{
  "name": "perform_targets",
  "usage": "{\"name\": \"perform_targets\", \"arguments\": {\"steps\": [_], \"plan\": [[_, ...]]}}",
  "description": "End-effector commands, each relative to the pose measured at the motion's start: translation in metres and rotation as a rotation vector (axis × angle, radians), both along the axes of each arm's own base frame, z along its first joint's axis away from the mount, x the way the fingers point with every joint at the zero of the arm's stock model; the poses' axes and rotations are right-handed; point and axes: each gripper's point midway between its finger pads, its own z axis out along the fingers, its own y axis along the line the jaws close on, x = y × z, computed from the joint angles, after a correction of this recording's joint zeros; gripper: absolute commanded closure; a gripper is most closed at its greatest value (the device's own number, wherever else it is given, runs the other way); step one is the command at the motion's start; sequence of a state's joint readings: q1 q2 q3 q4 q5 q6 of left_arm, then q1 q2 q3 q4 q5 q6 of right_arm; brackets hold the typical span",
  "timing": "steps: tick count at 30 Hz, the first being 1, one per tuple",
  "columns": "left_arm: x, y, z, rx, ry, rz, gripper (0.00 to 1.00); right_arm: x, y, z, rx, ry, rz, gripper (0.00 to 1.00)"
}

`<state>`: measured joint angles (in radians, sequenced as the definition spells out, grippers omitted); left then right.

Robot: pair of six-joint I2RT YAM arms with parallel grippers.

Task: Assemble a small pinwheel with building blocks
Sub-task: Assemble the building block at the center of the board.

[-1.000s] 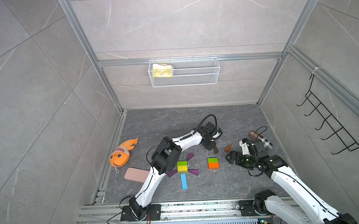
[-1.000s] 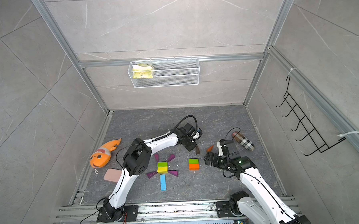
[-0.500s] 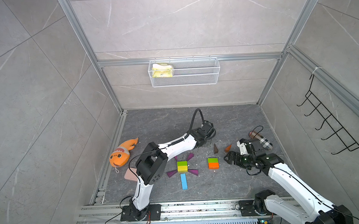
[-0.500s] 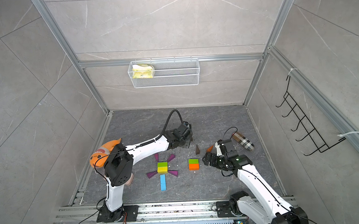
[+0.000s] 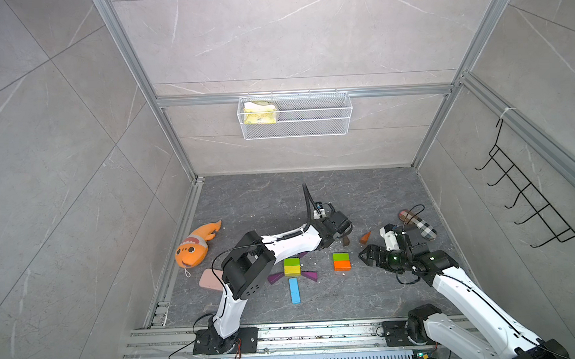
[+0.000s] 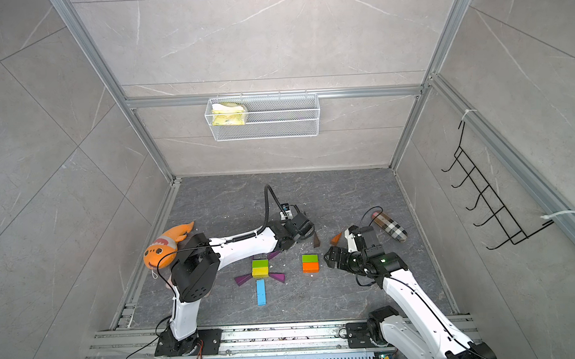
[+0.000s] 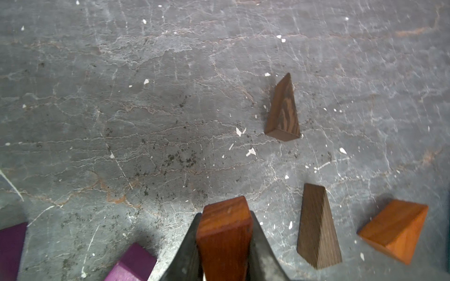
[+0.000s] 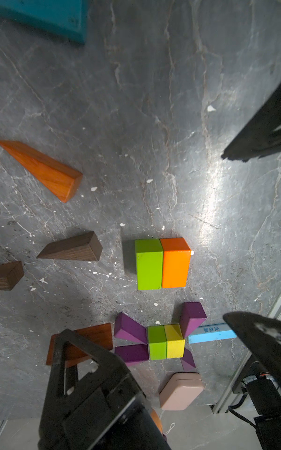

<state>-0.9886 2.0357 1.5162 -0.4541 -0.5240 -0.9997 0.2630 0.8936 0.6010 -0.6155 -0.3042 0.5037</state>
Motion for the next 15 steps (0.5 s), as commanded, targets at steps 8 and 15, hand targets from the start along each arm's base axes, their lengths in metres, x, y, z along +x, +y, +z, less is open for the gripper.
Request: {"name": "perform_targets", "arguments": {"steps": [8,15], "plan": [[0.007,-0.015,-0.023,-0.045,0.023,0.073,1.00,-0.004,0.001,0.000,0.006,-0.003,0.024,0.03],[0.006,-0.018,-0.027,-0.006,0.018,0.071,0.99,-0.005,0.002,0.003,0.017,-0.017,0.029,0.03]]}}
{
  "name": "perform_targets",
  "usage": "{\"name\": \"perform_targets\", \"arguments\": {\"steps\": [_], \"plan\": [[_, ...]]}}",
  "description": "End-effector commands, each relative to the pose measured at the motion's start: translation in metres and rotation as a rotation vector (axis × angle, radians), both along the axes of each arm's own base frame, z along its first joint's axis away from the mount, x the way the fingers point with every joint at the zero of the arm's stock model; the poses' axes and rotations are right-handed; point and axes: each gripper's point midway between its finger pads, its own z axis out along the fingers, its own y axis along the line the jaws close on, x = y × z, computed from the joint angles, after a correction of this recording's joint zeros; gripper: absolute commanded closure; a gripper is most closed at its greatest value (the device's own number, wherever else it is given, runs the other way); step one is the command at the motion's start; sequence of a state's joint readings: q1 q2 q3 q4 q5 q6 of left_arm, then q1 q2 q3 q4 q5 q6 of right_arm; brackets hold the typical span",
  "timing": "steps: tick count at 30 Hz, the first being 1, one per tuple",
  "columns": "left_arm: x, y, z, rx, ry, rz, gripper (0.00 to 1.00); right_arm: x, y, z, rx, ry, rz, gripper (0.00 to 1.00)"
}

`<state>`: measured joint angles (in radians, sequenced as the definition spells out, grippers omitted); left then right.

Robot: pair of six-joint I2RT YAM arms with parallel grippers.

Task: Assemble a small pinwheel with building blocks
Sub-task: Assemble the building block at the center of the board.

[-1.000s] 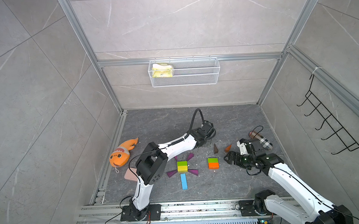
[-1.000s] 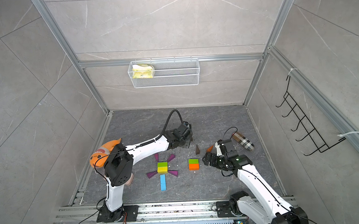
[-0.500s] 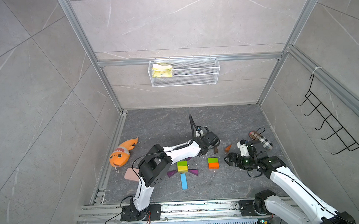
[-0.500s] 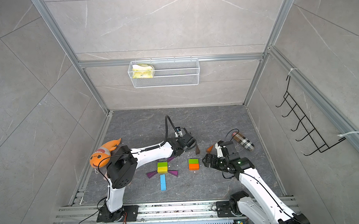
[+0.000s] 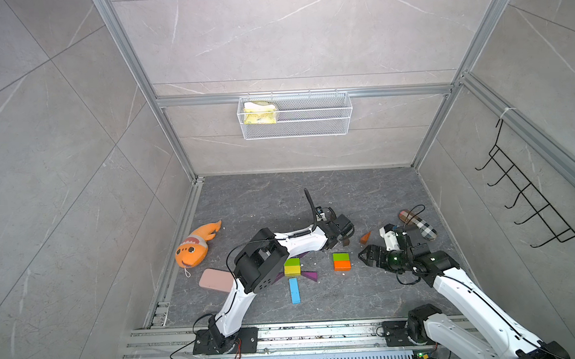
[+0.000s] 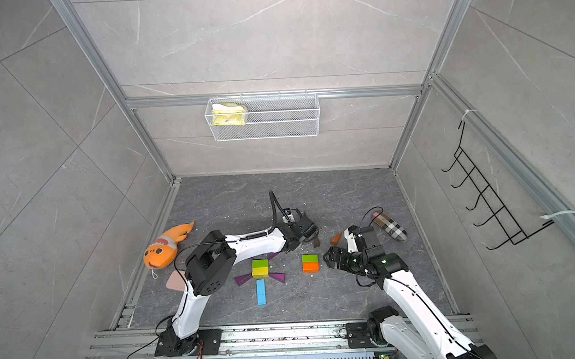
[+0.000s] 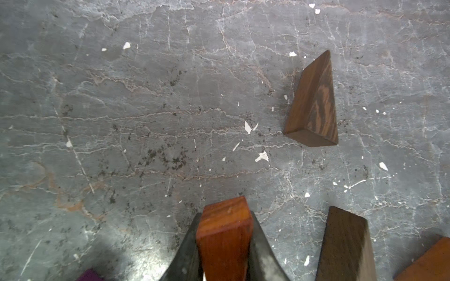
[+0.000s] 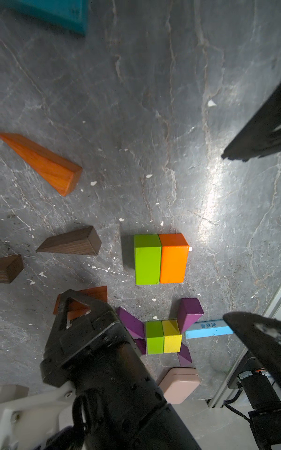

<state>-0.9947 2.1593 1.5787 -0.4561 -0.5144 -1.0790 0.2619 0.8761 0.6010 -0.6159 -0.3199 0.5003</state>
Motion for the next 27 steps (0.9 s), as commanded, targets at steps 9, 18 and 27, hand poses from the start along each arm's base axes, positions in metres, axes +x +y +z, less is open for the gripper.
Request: {"name": "perform_targets", "arguments": {"steps": [9,18,27], "plan": [[-0.003,-0.006,0.005,0.005,-0.016,0.017,0.97,-0.005,0.002,-0.003,0.007,0.003,0.027,0.03],[-0.016,-0.006,-0.005,-0.003,0.029,0.032,0.90,-0.006,0.003,-0.003,0.013,0.003,0.031,0.03],[-0.021,-0.011,-0.008,-0.011,0.046,0.032,0.82,-0.005,0.004,-0.005,0.014,0.005,0.037,0.03]]}}
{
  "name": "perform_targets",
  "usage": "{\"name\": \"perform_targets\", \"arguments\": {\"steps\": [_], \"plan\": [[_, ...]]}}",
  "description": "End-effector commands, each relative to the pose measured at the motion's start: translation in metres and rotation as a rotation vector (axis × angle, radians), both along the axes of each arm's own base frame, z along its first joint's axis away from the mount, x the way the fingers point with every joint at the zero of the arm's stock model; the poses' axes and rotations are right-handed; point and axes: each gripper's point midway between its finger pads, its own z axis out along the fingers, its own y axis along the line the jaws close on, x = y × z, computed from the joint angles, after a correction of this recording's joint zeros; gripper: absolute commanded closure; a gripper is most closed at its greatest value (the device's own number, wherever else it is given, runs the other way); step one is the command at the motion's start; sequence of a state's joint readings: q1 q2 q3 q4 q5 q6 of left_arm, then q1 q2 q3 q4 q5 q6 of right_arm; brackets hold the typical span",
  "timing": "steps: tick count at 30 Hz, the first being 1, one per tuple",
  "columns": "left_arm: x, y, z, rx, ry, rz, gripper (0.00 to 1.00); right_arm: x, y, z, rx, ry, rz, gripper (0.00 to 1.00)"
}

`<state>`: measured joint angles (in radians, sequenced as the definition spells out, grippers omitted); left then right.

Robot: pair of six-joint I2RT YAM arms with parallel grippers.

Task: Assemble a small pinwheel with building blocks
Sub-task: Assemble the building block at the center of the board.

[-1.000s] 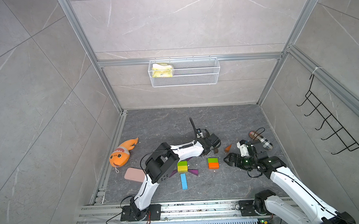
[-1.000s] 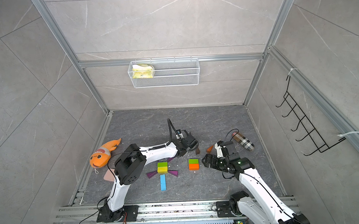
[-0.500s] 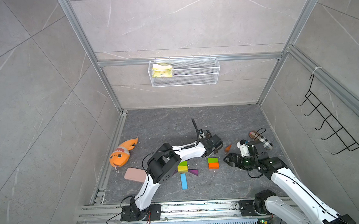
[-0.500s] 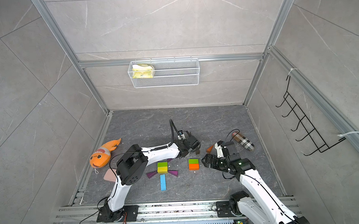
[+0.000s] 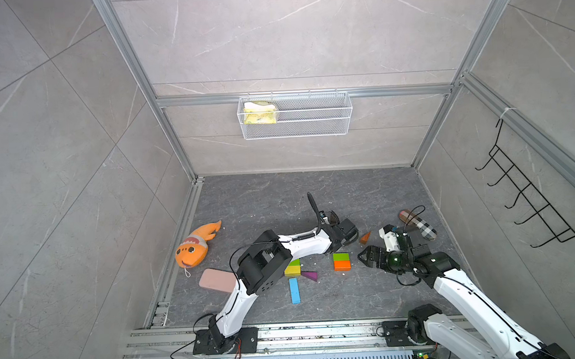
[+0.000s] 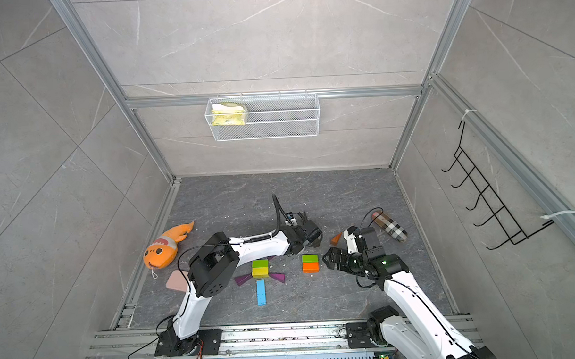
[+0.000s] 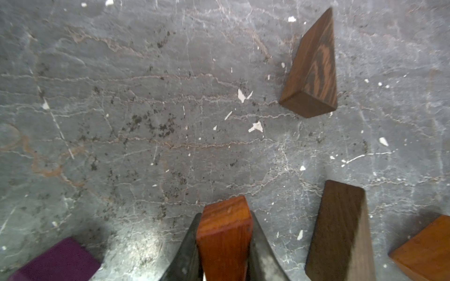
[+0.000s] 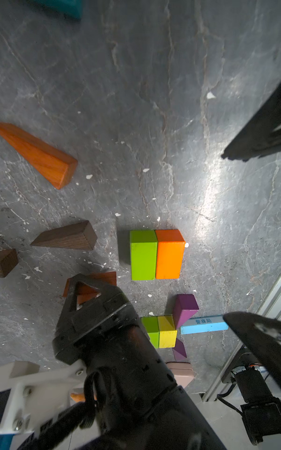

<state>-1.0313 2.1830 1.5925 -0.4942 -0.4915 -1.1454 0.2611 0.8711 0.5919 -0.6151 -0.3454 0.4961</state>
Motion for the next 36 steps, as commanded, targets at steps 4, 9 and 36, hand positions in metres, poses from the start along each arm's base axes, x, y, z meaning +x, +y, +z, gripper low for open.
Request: {"name": "perform_targets", "arguments": {"steps": [4,9,36], "plan": [[-0.004,-0.002,0.001,-0.004,0.008,0.030,0.80,-0.001,0.000,-0.004,-0.003,-0.001,0.019,0.03],[-0.002,-0.005,0.001,-0.009,0.007,0.022,0.68,-0.002,0.001,-0.004,-0.001,-0.001,0.022,0.03],[-0.021,-0.018,0.029,-0.104,0.010,-0.020,0.55,-0.001,0.001,-0.007,-0.008,0.013,0.022,0.03]]}}
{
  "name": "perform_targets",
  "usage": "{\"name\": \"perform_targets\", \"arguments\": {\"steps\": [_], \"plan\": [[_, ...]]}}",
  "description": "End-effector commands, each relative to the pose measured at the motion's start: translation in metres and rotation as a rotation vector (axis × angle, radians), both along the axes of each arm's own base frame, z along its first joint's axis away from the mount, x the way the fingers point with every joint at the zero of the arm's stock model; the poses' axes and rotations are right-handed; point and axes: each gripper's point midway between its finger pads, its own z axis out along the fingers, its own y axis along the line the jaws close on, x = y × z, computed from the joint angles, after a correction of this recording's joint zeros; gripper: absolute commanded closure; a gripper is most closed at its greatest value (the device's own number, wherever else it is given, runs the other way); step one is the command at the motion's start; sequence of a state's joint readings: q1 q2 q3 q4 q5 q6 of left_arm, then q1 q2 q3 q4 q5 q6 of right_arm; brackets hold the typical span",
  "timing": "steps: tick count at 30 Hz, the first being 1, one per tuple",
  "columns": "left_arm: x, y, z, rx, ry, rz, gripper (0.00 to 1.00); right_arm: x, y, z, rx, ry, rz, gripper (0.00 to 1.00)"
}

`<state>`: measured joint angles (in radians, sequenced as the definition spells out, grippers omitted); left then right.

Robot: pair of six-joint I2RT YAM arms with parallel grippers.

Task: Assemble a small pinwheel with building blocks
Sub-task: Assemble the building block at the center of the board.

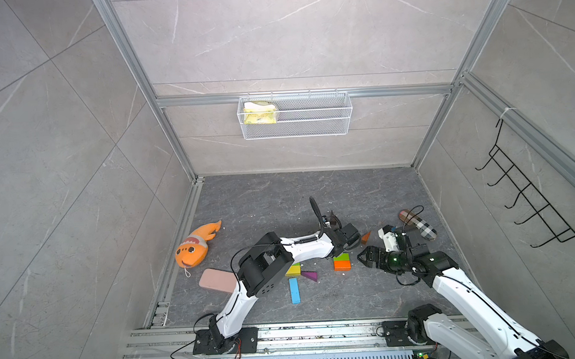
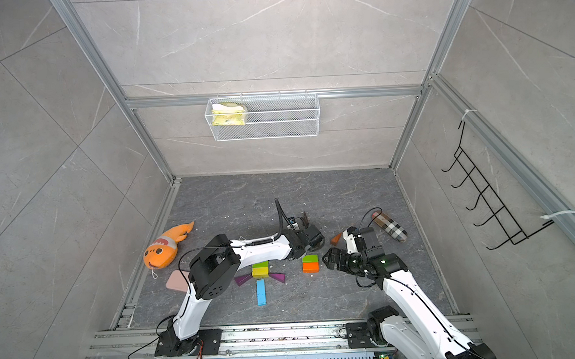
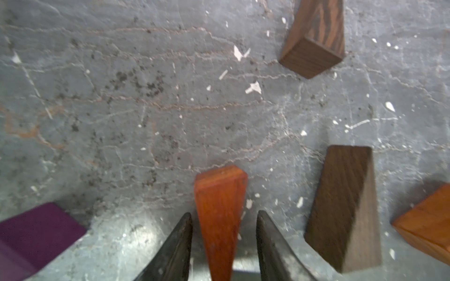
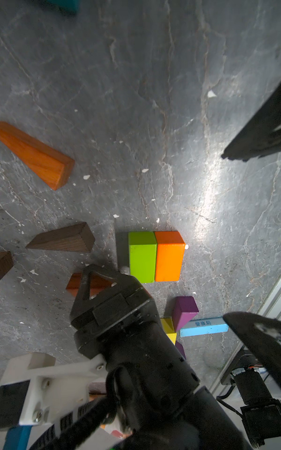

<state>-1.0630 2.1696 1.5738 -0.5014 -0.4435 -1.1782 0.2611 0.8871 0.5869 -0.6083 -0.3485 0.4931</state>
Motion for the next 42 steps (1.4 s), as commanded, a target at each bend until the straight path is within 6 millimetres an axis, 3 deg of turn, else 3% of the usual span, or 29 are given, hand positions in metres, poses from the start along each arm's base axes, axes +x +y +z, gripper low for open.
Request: {"name": "perform_targets", "arguments": {"steps": [1,18,22,28,33,35,38,42], "plan": [[0.000,-0.010,0.033,-0.079,-0.035,0.003,0.55,-0.002,0.000,-0.003,-0.006,0.001,0.018,0.03],[-0.003,-0.017,0.042,-0.096,-0.032,-0.027,0.56,-0.001,0.001,-0.004,-0.003,0.001,0.024,0.03],[-0.012,-0.016,0.045,-0.113,-0.008,-0.044,0.56,-0.001,0.001,-0.005,-0.006,0.007,0.022,0.03],[-0.016,-0.007,0.084,-0.154,-0.073,-0.129,0.57,0.000,0.000,-0.007,-0.012,0.015,0.018,0.03],[0.014,0.002,0.120,-0.206,-0.160,-0.343,0.59,0.000,0.003,-0.004,0.004,0.007,0.036,0.03],[0.031,0.004,0.120,-0.251,-0.150,-0.492,0.62,0.001,0.004,-0.001,0.010,-0.009,0.037,0.03],[0.053,0.011,0.111,-0.302,-0.108,-0.719,0.75,0.001,0.005,0.000,0.016,-0.013,0.042,0.03],[0.064,0.018,0.101,-0.243,-0.127,-0.936,0.78,0.004,0.010,0.002,0.041,-0.013,0.051,0.03]]}}
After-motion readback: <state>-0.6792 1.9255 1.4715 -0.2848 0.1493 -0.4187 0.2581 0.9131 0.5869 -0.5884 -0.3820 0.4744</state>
